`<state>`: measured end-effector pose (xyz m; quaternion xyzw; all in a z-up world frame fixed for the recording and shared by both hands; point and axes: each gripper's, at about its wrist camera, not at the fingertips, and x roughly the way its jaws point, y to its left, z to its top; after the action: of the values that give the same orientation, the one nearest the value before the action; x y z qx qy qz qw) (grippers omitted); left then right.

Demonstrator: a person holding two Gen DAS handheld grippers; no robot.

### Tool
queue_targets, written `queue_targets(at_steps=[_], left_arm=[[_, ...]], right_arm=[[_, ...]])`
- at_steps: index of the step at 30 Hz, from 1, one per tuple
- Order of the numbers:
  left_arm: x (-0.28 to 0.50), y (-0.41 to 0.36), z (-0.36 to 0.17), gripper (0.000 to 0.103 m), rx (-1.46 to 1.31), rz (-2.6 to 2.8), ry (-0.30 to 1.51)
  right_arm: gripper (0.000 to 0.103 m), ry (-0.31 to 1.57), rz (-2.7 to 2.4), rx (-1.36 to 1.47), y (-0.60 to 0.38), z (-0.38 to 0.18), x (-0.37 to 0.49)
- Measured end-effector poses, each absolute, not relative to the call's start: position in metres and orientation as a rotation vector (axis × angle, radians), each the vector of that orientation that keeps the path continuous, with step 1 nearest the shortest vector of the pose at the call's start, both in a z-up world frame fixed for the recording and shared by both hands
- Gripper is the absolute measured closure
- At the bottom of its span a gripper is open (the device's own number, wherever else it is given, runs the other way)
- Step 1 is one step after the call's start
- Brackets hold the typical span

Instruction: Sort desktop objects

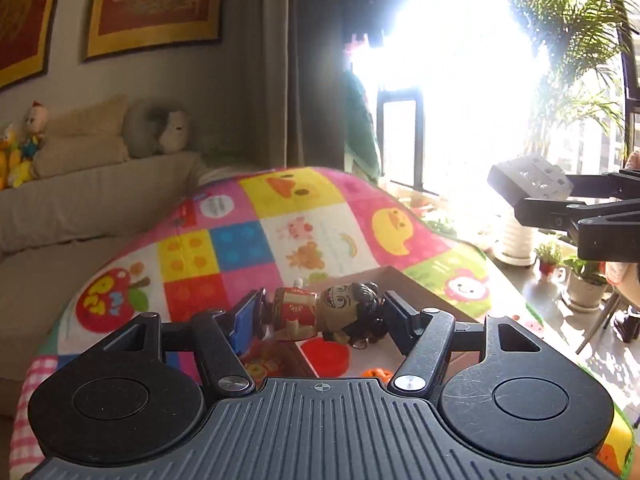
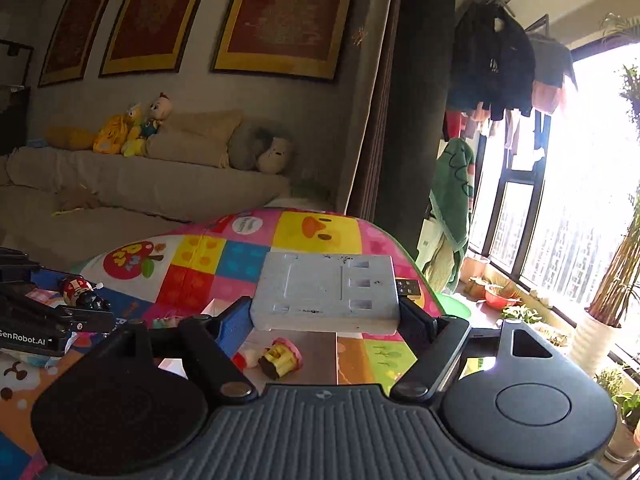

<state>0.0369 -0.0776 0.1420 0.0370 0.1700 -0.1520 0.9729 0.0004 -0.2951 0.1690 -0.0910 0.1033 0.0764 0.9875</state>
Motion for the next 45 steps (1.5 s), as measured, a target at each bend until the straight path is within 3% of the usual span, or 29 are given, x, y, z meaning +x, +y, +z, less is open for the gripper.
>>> queue_targets(at_steps=[3,9,20,26,33,34,35,36,37,45], left_arm=[[0.073,-0.09,0.148,0.029,0.04,-0.338,0.382],[0.07,-0.058,0.126,0.01,0.001,-0.275,0.431],[-0.009,-0.015,0.026,0.006,0.109,-0.161,0.606],[-0.023,0.013,0.023,0.006,0.042,-0.112,0.597],[-0.036,0.046,0.048,0.003,-0.062,-0.079,0.502],[-0.038,0.049,0.049,0.003,-0.074,-0.082,0.496],[-0.04,0.051,0.049,0.003,-0.082,-0.089,0.495],[-0.041,0.052,0.049,0.003,-0.087,-0.094,0.495],[-0.042,0.052,0.047,0.003,-0.093,-0.104,0.5],[-0.048,0.062,0.036,0.003,-0.15,-0.141,0.526]], right_arm=[[0.026,0.226,0.15,-0.149,-0.293,0.172,0.034],[0.024,0.344,0.231,-0.125,-0.286,0.146,0.081],[0.018,0.488,0.32,-0.181,-0.255,0.097,0.065],[0.017,0.578,0.466,-0.134,-0.207,0.109,0.079],[0.017,0.757,0.541,-0.055,-0.122,0.12,0.163],[0.02,0.765,0.532,-0.097,-0.108,0.113,0.176],[0.034,0.753,0.506,-0.168,-0.092,0.105,0.188],[0.056,0.744,0.464,-0.243,-0.076,0.096,0.199],[0.061,0.764,0.434,-0.292,-0.061,0.086,0.212],[0.067,0.931,0.251,-0.372,-0.033,0.029,0.284]])
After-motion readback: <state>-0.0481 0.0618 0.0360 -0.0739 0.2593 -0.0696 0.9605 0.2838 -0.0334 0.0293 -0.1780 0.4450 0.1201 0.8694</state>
